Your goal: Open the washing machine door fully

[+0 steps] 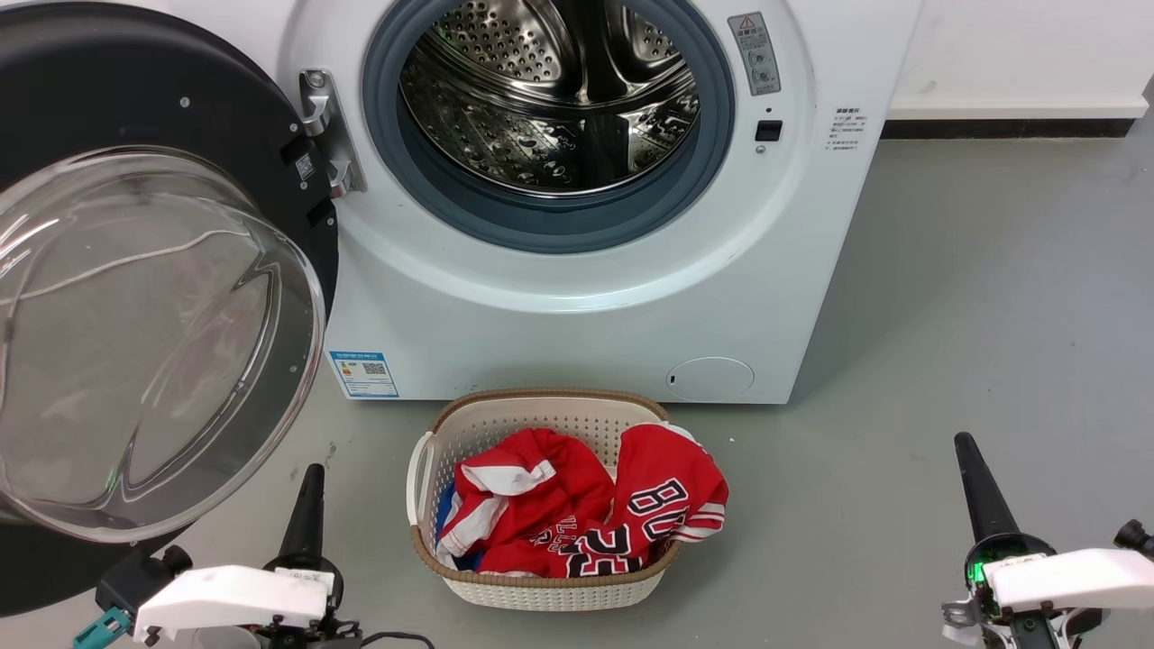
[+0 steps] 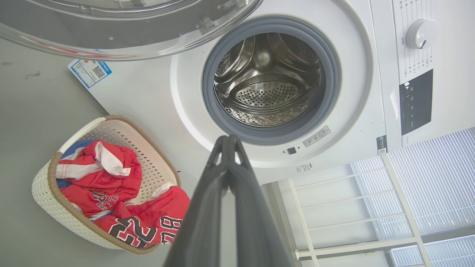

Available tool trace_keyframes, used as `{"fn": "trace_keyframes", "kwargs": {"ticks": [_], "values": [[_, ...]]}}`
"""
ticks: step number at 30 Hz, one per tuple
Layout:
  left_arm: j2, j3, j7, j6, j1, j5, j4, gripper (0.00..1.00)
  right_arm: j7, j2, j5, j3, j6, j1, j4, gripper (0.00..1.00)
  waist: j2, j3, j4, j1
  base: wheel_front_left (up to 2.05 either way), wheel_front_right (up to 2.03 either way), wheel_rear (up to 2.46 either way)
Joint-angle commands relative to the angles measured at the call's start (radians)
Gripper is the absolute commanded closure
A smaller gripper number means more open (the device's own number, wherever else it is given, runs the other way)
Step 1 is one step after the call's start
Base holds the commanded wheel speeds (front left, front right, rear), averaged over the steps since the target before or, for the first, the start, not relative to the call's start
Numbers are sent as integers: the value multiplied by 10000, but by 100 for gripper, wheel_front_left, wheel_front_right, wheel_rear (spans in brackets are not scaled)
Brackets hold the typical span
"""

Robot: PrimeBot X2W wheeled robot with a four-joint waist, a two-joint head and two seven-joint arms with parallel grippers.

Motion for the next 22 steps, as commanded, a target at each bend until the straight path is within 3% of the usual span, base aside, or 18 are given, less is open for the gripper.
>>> {"fn": "trace_keyframes", "kwargs": {"ticks": [1,22], "values": [[5,54,53,-82,-251,-223,-29,100,73,-59,249,-28,1,-209,-5,100,-1,0,0,0,0,0,0],[4,182,544,-195,-521,-2228,190,100,576,-26,2087,-181,1,-560,339,100,-1,13,-13,0,0,0,0]]}}
